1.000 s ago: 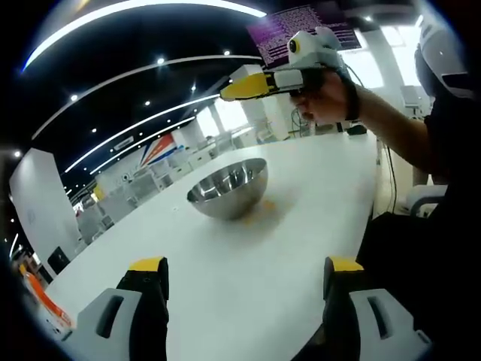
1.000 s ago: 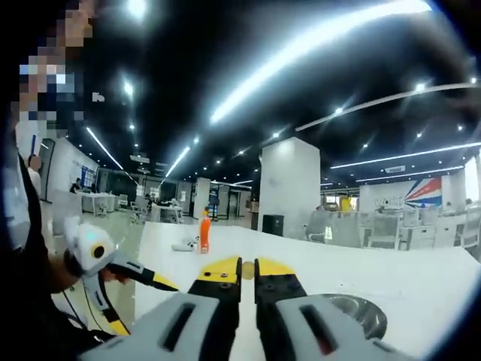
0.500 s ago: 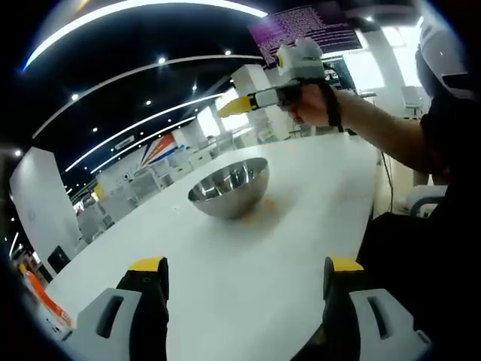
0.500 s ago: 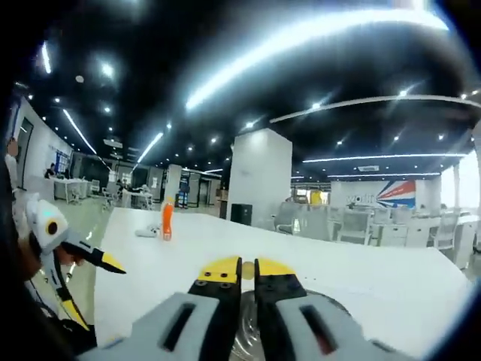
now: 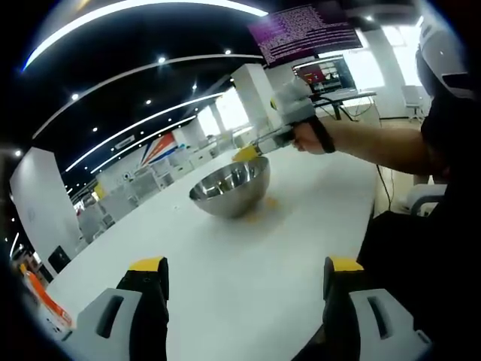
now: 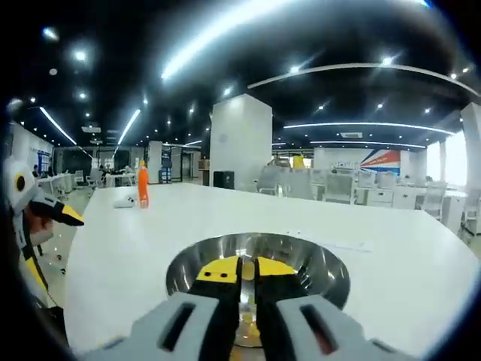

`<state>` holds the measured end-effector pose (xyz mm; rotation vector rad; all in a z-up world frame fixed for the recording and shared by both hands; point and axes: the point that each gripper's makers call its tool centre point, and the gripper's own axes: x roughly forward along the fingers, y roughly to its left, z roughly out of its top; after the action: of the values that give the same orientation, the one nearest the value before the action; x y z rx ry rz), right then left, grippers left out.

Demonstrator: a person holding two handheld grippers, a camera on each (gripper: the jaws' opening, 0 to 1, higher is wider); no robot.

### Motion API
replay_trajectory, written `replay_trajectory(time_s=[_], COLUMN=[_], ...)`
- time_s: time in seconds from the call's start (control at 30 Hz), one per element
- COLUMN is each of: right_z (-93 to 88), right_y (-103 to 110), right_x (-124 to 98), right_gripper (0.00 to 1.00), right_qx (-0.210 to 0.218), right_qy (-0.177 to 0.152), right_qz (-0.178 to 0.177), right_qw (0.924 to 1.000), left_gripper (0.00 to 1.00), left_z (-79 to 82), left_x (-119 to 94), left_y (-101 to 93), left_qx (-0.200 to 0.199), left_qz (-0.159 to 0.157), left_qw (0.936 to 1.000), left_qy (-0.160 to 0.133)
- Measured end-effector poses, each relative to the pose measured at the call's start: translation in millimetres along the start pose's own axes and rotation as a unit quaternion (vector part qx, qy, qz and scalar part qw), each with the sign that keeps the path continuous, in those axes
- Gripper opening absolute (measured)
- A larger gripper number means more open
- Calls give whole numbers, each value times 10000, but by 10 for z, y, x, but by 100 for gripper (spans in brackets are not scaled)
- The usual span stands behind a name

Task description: Pick up the QQ candy scattered on the table and place it into the stainless steel bowl on the table

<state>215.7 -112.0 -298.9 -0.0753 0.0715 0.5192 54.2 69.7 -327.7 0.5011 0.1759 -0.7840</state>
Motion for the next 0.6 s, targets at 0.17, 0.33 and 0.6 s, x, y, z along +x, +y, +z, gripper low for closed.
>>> replay_trajectory(time_s=[0.17,0.33,0.6], right_z=[-60,-96,5], right_y=[9,-25,-35], right_x=[5,-7,-25], right_gripper=[8,8,29], right_qx=[-35,-242,-203], right_qy=[79,108,-257], right_qz=[23,-86,-118], right_qw=[10000,9996,9994], left_gripper=[85,85,85], left_z=[0,1,2], left_x=[4,4,-8], left_y=[-2,-3,-2], left_qx=[6,14,11], left_qz=[-8,-17,-7], left_qw=[10000,10000,10000], left_qy=[0,4,2])
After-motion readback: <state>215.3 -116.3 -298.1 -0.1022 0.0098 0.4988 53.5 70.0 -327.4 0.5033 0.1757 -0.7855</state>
